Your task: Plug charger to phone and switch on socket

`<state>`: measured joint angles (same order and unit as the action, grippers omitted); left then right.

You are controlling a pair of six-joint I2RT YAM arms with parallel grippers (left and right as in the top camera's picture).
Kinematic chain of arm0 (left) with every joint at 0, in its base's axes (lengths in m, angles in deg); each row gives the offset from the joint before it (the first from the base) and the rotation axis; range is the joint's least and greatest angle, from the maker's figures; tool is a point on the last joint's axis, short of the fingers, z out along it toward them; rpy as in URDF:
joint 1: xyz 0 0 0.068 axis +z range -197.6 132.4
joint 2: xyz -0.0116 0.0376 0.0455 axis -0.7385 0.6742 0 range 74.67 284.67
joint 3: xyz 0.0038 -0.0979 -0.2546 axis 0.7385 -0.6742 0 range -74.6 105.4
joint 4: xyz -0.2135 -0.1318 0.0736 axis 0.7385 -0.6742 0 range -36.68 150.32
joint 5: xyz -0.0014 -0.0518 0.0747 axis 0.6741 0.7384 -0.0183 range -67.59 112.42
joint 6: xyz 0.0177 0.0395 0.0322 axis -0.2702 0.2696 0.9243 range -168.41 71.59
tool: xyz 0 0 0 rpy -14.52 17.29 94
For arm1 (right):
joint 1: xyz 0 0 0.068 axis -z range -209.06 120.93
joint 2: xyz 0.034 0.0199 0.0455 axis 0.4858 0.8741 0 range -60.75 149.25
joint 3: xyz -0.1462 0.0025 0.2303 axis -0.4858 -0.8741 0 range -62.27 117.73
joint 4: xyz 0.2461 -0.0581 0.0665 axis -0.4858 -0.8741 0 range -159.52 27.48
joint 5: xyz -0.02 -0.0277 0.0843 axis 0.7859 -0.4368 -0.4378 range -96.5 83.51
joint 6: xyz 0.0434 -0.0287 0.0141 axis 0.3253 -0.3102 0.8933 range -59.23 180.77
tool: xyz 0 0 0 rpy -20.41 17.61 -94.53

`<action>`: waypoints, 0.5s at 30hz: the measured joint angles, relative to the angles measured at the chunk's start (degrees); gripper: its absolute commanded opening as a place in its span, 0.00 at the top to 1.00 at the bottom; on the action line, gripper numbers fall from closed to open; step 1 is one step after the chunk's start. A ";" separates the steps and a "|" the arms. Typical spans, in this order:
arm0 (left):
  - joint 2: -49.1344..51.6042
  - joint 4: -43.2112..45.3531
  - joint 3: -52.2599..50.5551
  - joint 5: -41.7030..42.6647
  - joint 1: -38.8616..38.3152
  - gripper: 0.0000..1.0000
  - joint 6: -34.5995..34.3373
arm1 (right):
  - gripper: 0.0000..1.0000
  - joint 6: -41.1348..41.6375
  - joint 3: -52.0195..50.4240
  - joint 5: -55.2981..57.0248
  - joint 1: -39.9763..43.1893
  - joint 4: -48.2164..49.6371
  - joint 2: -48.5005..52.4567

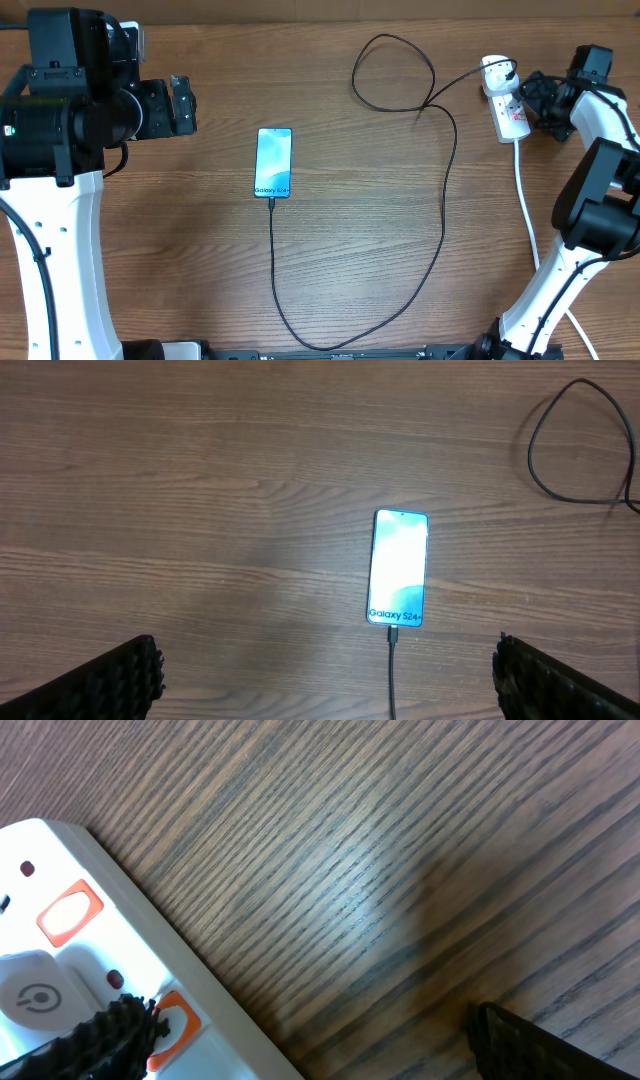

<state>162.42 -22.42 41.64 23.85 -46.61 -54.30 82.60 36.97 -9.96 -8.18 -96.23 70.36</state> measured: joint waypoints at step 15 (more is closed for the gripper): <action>0.00 -0.02 0.00 0.00 0.02 0.00 0.00 | 0.00 0.28 0.02 0.70 -0.28 -0.39 0.04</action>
<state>162.42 -22.44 41.64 23.85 -46.59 -54.30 82.88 36.99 -9.26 -8.46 -96.63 70.40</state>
